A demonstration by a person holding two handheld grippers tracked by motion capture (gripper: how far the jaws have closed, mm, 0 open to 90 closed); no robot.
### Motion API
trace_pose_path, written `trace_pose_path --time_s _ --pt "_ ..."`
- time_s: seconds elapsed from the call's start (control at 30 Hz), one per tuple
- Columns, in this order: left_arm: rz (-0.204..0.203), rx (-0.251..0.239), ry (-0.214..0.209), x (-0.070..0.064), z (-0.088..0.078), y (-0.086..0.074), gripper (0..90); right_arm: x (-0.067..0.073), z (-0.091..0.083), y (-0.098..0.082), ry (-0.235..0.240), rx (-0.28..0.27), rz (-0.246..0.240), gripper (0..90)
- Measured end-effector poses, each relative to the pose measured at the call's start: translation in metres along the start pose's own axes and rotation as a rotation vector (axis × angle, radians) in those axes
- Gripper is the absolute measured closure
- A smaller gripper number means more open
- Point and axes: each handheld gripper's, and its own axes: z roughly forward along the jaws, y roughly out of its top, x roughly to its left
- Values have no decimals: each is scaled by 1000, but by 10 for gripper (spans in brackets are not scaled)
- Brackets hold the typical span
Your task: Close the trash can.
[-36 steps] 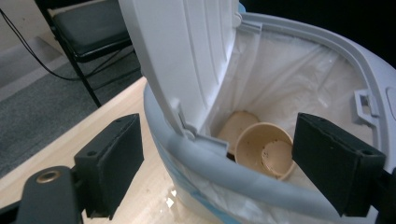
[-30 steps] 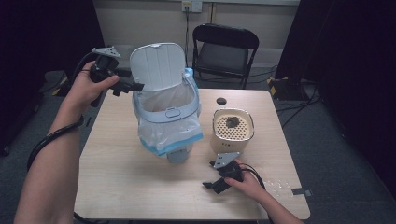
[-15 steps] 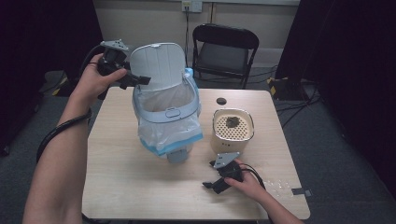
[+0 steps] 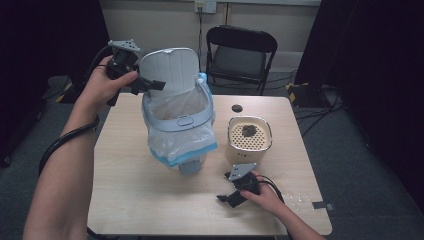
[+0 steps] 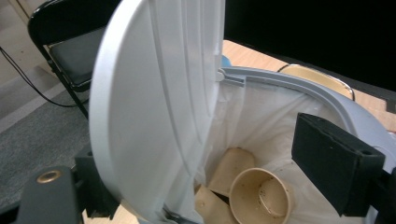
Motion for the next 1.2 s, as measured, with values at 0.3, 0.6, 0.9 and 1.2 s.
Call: trace_pose_path --time_s 0.3,0.6,0.9,1.2 --pt "38 -4 -60 -23 -9 -1 157 0 0 0 1 -1 -1 119" --pt "32 25 -103 -40 -10 -4 157 0 0 0 0 -1 -1 119" --pt "25 89 -156 -60 -4 -6 178 0 0 0 -1 -2 -2 119" --pt "-19 93 -180 -65 3 -7 312 0 0 0 -1 -2 -3 119"
